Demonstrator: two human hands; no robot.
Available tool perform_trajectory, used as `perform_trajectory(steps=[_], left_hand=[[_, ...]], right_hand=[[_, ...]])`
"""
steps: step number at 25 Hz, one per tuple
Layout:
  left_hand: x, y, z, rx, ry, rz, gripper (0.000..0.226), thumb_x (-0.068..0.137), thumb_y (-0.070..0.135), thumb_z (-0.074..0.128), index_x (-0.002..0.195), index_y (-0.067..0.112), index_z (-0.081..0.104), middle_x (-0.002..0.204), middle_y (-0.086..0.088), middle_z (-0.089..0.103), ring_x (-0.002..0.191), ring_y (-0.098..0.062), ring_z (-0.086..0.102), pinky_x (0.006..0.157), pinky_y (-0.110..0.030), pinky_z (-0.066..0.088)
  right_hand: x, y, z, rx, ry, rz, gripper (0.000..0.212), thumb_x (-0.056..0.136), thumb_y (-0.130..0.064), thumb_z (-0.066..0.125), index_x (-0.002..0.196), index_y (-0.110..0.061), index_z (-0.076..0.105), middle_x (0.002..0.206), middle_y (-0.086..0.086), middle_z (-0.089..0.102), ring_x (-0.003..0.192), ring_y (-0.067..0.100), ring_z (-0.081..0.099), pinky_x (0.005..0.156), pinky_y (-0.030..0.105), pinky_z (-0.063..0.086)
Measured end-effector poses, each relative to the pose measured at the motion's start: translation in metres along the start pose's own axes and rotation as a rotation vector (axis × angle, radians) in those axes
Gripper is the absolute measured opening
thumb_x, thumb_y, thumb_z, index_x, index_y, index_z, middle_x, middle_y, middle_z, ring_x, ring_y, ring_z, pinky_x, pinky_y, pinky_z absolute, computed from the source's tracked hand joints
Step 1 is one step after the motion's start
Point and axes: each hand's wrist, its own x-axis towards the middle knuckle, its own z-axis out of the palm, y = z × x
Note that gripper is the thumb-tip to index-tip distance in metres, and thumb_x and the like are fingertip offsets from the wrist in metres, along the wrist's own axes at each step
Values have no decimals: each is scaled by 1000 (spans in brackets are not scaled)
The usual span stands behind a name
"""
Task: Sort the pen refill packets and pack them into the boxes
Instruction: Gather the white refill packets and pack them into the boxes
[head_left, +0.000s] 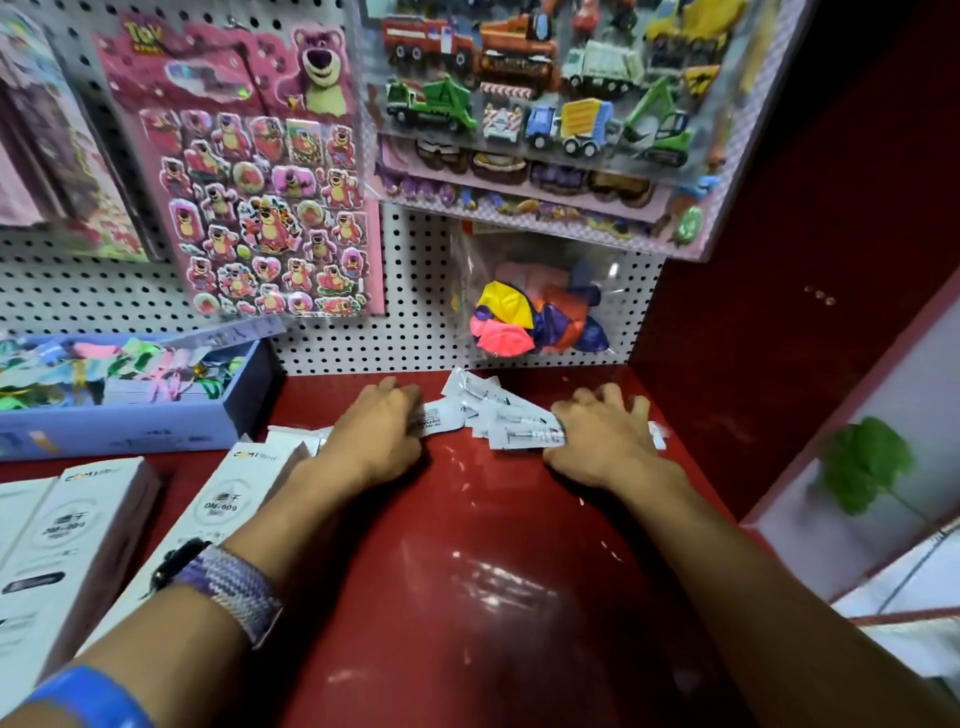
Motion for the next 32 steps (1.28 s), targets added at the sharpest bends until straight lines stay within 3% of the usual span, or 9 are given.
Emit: perform_trajectory(steps=[5, 9, 12, 15, 18, 21, 24, 29, 32], left_hand=[[-5, 21, -12, -52, 171, -60, 27, 76, 11, 62, 100, 18, 53, 99, -13, 67, 94, -40, 61, 75, -40, 49], [-12, 40, -31, -112, 243, 155, 19, 85, 13, 62, 103, 18, 60, 90, -15, 71, 88, -38, 64, 71, -40, 50], [-25, 52, -41, 72, 120, 206, 8, 86, 16, 58, 84, 21, 52, 90, -17, 67, 91, -41, 61, 68, -37, 44], [-50, 52, -42, -132, -94, 114, 26, 86, 14, 57, 71, 24, 38, 72, -3, 58, 89, -40, 60, 70, -36, 45], [-81, 53, -41, -440, -152, 27, 15, 83, 10, 54, 89, 24, 54, 79, 3, 63, 87, -27, 61, 79, -31, 48], [-108, 55, -36, -399, -265, -32, 38, 90, -2, 51, 120, 21, 54, 108, 7, 63, 101, -14, 58, 83, -19, 45], [-125, 50, -32, -393, -279, -92, 51, 88, -2, 48, 137, 13, 50, 127, 1, 63, 118, -15, 58, 100, -23, 44], [-143, 49, -44, -659, -126, -122, 27, 92, -5, 48, 95, 18, 63, 86, 17, 65, 81, -12, 56, 65, -10, 41], [-146, 49, -52, -899, -169, -182, 18, 99, 31, 52, 93, 31, 70, 93, 6, 68, 81, -16, 59, 76, -27, 43]], right_hand=[[-28, 19, 6, 41, 65, -29, 39, 83, -21, 58, 120, -16, 47, 125, 7, 56, 118, 31, 54, 96, 42, 37], [-47, 35, 6, 22, 103, -157, 33, 82, -8, 52, 115, -14, 50, 122, 7, 55, 115, 30, 49, 91, 37, 41], [-62, 38, 8, -37, 89, -299, 43, 82, -7, 50, 125, -14, 50, 131, 6, 50, 121, 29, 46, 95, 36, 39], [-77, 27, 6, -24, 134, -450, 38, 82, -9, 50, 119, -19, 50, 125, 3, 58, 115, 26, 52, 93, 34, 35], [-91, 6, -2, -11, 138, -575, 28, 86, -23, 59, 113, -20, 54, 117, 1, 60, 112, 24, 54, 93, 34, 34], [-99, -10, -11, 29, -10, -611, 28, 82, -41, 71, 103, -24, 63, 110, -1, 67, 107, 23, 59, 87, 34, 43], [-105, -17, -18, 31, -36, -585, 17, 85, -34, 68, 99, -24, 67, 104, 1, 70, 103, 25, 63, 75, 32, 45], [-111, -22, -40, 76, 86, -591, 13, 95, -25, 55, 98, -27, 67, 99, -5, 69, 101, 22, 58, 78, 32, 34], [-116, -37, -54, 36, 178, -628, 16, 99, -29, 46, 102, -27, 62, 96, -8, 65, 103, 18, 48, 88, 36, 29]])
